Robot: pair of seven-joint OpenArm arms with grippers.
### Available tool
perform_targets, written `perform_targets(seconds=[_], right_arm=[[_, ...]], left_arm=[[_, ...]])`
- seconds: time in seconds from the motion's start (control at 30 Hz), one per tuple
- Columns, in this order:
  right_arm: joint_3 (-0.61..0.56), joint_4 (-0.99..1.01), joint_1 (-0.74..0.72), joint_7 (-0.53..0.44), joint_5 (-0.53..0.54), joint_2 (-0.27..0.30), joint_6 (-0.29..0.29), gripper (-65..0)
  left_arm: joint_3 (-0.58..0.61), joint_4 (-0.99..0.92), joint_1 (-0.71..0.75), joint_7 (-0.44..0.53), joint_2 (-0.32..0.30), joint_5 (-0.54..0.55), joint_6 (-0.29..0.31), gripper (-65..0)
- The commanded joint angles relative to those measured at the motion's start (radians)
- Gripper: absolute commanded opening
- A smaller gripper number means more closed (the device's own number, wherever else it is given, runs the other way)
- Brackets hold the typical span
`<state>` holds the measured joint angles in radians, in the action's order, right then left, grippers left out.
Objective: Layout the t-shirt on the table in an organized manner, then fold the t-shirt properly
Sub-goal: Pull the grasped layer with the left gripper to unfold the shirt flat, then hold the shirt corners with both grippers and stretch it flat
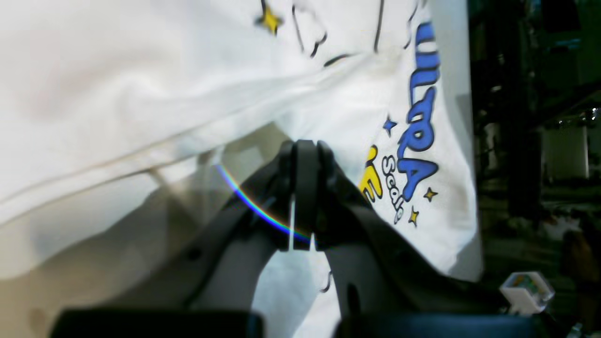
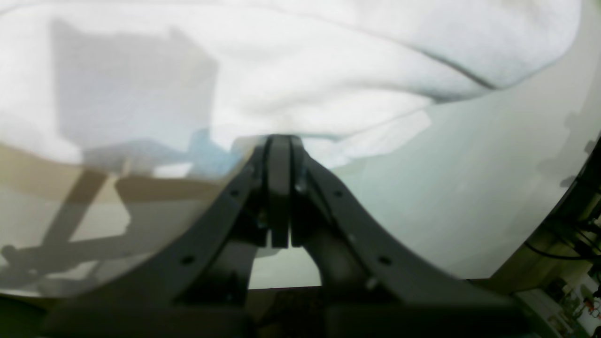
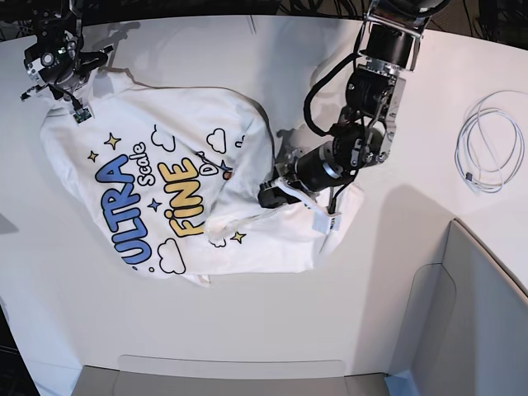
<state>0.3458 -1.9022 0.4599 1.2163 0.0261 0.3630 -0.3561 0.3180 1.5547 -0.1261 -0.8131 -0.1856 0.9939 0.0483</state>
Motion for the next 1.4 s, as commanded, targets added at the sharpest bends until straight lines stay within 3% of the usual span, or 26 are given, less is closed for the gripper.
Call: perform_targets(seconds=[0.0,0.2,0.53,0.87,1.37], right_arm=[[-0.009,0.008,0.004,-0.011,0.059,-0.002,-0.019,-65.0],[-0.009,0.008,0.004,-0.011,0.059,-0.002,-0.019,-65.0],[-0.012,0.008,-0.01,-0.011,0.059,0.0,-0.019,-65.0],[-0.009,0.008,-0.011,-0.011,0.059,0.003,-0.019,-65.0],[-0.009,0.008,-0.045,-0.008,0.059,-0.003,-0.019,-65.0]], left_arm=[[-0.015,0.053,0.015,0.005,-0.015,0.01,0.006,-65.0],[-0.086,0.215,0.173,0.005,-0.088,0.01,0.006,-65.0],[-0.239,0.349,0.388,0.005,-0.151,0.01,0.008,-65.0],[-0.395,0.43,0.647,0.007,-0.15,0.01,0.012,-65.0],[-0.452,0.474,0.911,0.016,-0.144,0.012,0.014,-65.0]])
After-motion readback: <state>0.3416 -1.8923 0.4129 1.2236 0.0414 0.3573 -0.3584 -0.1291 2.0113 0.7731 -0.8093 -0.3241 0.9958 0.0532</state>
